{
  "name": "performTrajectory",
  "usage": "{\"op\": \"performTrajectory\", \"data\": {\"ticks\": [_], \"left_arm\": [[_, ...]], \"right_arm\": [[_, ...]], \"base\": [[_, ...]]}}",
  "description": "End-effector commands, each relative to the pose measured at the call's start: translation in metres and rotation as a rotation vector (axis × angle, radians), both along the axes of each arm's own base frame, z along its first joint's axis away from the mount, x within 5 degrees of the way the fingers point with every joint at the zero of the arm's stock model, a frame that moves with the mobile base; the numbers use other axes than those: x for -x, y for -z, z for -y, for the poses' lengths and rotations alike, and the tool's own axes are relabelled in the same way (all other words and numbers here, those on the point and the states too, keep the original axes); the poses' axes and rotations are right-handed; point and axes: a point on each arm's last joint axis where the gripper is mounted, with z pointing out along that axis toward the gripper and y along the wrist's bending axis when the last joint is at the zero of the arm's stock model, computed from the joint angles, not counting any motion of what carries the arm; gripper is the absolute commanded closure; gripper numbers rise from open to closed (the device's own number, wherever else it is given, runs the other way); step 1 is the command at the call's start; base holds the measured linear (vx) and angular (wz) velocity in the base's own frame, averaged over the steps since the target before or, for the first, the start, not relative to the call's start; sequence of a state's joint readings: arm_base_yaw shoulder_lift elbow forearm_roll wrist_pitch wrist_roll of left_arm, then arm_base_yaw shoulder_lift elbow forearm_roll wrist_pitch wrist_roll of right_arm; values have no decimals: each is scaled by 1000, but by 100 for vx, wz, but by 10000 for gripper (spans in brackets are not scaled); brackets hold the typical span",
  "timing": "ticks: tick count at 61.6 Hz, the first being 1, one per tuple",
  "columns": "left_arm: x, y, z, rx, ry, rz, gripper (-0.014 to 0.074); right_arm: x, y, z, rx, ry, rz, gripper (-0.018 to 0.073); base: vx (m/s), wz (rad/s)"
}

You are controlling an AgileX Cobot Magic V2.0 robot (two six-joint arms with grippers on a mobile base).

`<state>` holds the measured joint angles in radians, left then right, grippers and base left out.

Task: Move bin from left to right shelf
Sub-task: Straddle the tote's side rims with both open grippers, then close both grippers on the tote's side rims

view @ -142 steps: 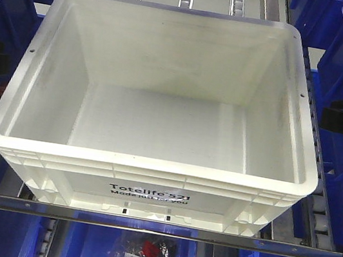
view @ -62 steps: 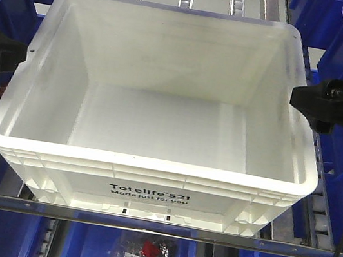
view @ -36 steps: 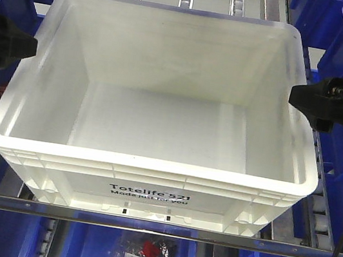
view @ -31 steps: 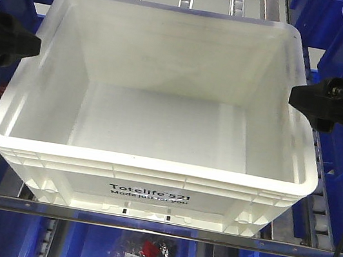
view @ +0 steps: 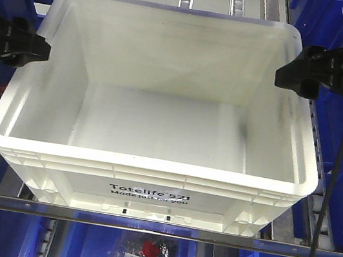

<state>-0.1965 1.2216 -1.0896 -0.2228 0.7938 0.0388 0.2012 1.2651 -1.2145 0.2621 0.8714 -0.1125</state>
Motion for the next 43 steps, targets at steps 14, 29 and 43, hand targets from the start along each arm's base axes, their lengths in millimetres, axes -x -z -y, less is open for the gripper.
{"op": "performTrajectory", "data": {"ticks": [14,29,43], "left_arm": [[-23,-24,7,26,5,32,120],[-37,-6,10,14,4,-27,120],[-47,8,12,5,3,-72,120]], "right_arm": [[-18,-10,-2,-8,10,35,-42],[-30,4,-3,14,10,-12,-34],[-41,19,-5,36,9,-63,-34]], "base": [[0,0],[0,0],[0,0]]}}
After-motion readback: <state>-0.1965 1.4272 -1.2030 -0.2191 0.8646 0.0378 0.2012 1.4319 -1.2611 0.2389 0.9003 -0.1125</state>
